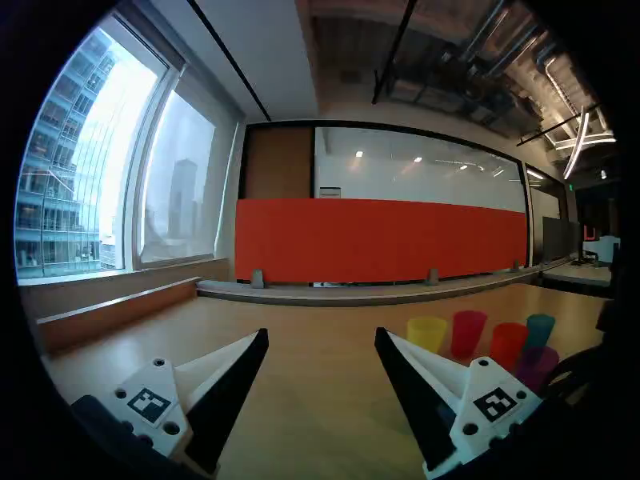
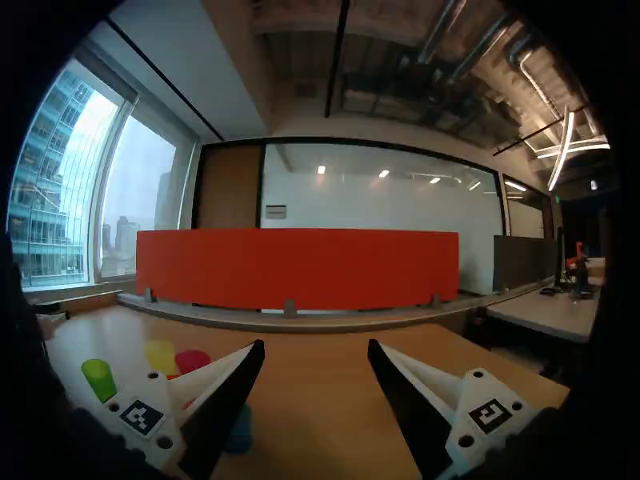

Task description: Pour water

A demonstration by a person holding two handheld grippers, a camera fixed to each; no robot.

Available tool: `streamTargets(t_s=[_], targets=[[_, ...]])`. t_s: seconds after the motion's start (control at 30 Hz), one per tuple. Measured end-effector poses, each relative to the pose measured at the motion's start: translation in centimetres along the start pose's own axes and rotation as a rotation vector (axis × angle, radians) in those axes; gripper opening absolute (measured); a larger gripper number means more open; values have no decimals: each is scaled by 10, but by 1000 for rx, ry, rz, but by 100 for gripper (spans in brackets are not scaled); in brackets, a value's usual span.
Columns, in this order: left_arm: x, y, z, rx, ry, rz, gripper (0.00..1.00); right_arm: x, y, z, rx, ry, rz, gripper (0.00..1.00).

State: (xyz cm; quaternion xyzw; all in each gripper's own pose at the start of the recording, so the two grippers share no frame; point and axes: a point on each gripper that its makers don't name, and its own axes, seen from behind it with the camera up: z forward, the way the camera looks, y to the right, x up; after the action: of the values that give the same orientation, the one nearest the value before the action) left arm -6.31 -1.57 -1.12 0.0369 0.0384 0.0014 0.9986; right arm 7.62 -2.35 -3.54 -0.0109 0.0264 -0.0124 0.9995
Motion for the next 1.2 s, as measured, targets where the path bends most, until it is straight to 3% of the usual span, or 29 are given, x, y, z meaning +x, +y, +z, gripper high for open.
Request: streamTargets(t_s=[0.4,1.2], targets=[[-15,0,6,-4,-28,-2,99,6,0,0,2,6,-6,100],[-15,2,6,-5,-32,21,99,11,5,-5,0,13,2,100]])
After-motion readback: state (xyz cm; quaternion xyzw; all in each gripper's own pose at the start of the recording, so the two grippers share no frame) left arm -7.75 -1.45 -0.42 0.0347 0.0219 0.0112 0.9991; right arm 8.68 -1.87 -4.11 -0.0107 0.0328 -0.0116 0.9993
